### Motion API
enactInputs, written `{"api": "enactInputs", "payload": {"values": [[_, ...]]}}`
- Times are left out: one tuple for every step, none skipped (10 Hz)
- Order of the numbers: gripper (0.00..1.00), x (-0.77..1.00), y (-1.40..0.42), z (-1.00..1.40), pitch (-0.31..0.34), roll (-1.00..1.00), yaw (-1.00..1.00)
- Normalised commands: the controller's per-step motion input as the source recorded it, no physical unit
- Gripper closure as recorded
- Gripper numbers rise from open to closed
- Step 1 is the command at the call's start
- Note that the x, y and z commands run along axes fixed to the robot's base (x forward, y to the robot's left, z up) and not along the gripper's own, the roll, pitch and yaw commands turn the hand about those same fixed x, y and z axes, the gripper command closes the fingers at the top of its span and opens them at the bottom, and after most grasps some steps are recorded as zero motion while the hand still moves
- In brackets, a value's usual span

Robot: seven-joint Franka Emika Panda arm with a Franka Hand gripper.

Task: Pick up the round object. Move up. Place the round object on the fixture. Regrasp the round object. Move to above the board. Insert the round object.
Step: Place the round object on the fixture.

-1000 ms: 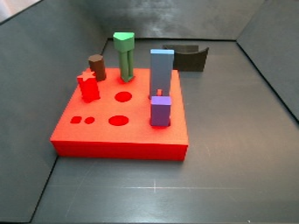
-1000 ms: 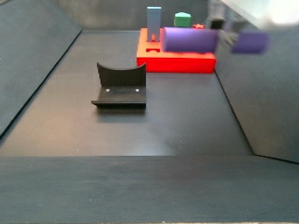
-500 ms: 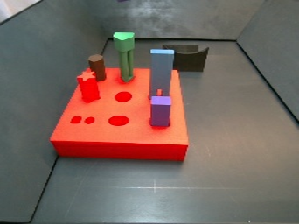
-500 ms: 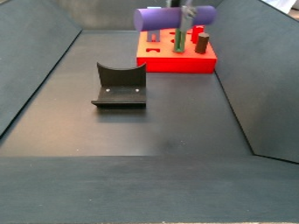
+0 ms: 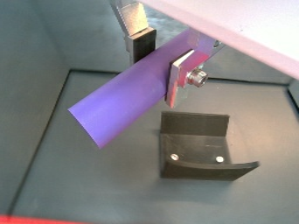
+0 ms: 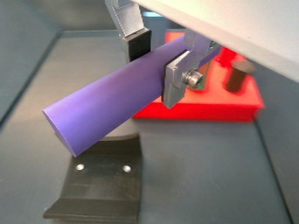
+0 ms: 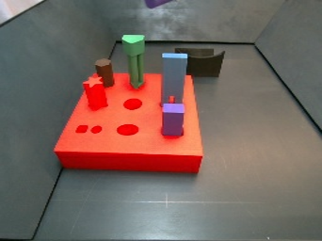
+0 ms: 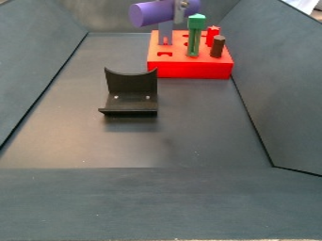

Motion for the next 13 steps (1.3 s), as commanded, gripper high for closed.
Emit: {"api": "enactInputs", "payload": {"values": [[1.0,1.0,-0.24,0.02,0.156,0.03,1.0],[1.0,1.0,-0.17,0.02,0.186,0.03,1.0],[1.0,1.0,-0.15,0.02,0.203,0.03,1.0],[1.0,0.92,0.36,-0.24,0.028,-1.0,0.79],[1.0,0.86,0.37,-0.24,0.028,-1.0,0.72],[1.0,0.72,0.2,-0.13,0.042,-1.0,0.61],[1.0,0.65,0.14,-0.1,0.059,-1.0,0.6],[1.0,0.5,0.09,-0.05,0.113,-1.0,0.55],[1.0,0.41,0.07,-0.03,0.162,-1.0,0.5],[1.0,0.3,0.06,-0.02,0.225,-1.0,0.42],[1.0,0.24,0.06,-0.03,0.252,-1.0,0.38],[1.0,0.15,0.05,-0.03,0.309,-1.0,0.28],[1.0,0.08,0.05,-0.02,0.354,-1.0,0.21]]}}
